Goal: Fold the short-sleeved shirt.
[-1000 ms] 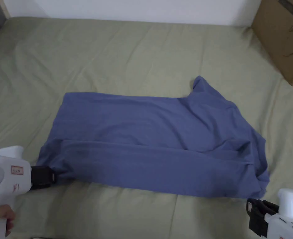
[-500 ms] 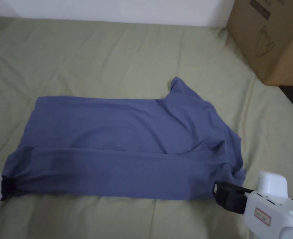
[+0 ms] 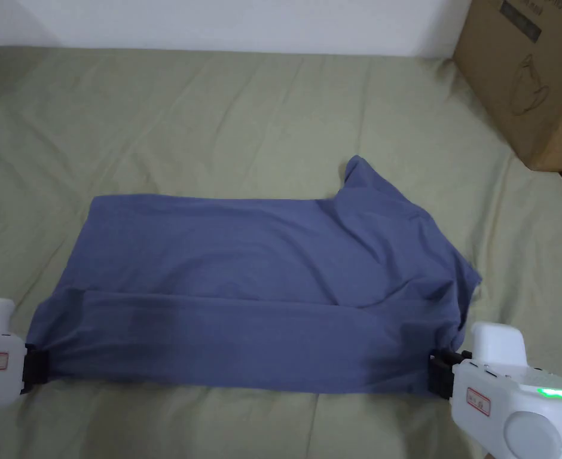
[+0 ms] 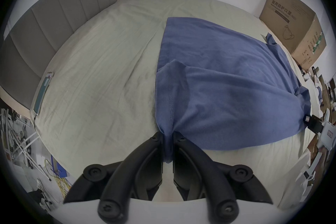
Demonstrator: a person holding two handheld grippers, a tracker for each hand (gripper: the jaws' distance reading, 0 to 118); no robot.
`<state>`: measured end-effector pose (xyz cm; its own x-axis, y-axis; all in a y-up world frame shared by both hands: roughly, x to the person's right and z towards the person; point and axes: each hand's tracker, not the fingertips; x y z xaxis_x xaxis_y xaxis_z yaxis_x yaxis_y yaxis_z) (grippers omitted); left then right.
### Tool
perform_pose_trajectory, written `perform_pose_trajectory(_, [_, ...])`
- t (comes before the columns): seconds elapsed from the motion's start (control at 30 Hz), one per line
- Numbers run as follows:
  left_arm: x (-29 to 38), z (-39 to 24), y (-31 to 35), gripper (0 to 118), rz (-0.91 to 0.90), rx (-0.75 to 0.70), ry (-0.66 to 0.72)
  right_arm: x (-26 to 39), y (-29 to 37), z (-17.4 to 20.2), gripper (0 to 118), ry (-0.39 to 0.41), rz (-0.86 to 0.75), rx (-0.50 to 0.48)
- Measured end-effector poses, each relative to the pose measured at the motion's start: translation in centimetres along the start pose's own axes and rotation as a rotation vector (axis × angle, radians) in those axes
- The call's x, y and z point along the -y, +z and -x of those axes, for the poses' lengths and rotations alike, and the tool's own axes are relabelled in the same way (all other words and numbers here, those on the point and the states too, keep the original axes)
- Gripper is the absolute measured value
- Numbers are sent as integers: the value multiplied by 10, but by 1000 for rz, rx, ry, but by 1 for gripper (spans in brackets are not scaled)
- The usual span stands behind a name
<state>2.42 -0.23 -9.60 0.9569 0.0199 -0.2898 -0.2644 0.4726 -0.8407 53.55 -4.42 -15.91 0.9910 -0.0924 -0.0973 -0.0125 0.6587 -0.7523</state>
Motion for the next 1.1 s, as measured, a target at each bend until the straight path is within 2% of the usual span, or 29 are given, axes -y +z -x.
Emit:
perform_pose_trajectory(0.1, [2, 4, 15, 7, -15, 17, -17, -6, 22, -11, 17, -67, -11, -53])
perform_pose_trajectory(0.27, [28, 10, 46, 7, -29, 46, -37, 2, 73, -30, 17, -42, -2, -40])
perform_pose_trajectory(0.33, [48, 12, 53, 7, -18, 74, -37, 14, 85, -41, 17, -79, 51, -49])
perform_pose_trajectory(0.4, [72, 11, 53, 7, 14, 72, -23, 32, 85, -48, 17, -99, 94, -44])
perform_pose_trajectory(0.53, [106, 9, 36, 7, 94, 76, -37, 57, 76, -43, 18, -82, 182, -15])
perform_pose_trajectory(0.57, [108, 9, 33, 7, 97, 71, -39, 55, 75, -42, 18, -81, 183, -18])
perform_pose_trajectory(0.6, [108, 9, 34, 10, 75, 74, -26, 52, 74, -40, 31, -80, 173, -2])
perform_pose_trajectory(0.63, [106, 9, 37, 31, 45, 66, 2, 48, 74, -40, 67, -72, 174, 24])
perform_pose_trajectory(0.67, [103, 9, 39, 59, 44, 26, 15, 46, 75, -41, 100, -71, 168, 35])
perform_pose_trajectory(0.7, [100, 7, 44, 87, 5, -2, 28, 45, 78, -42, 116, -79, 146, 41])
perform_pose_trajectory(0.73, [98, 7, 47, 108, -32, 6, 27, 42, 86, -44, 117, -85, 99, 29])
perform_pose_trajectory(0.8, [91, 9, 62, 110, -90, 58, 56, 33, 97, -46, 111, -74, 71, 13])
perform_pose_trajectory(0.87, [79, 7, 71, 109, -114, 99, 109, 22, 103, -46, 105, -66, 70, 37])
perform_pose_trajectory(0.9, [72, 5, 75, 100, -122, 121, 107, 16, 106, -48, 97, -62, 49, 35])
perform_pose_trajectory(1.0, [52, -12, 84, 13, -204, 119, 31, -4, 107, -49, 24, -83, -7, 8])
perform_pose_trajectory(1.03, [43, -18, 80, 2, -208, 106, 19, -11, 103, -49, 6, -109, -15, 0])
perform_pose_trajectory(1.1, [26, -28, 69, 0, -204, 97, 3, -28, 93, -53, 0, -141, -24, -68])
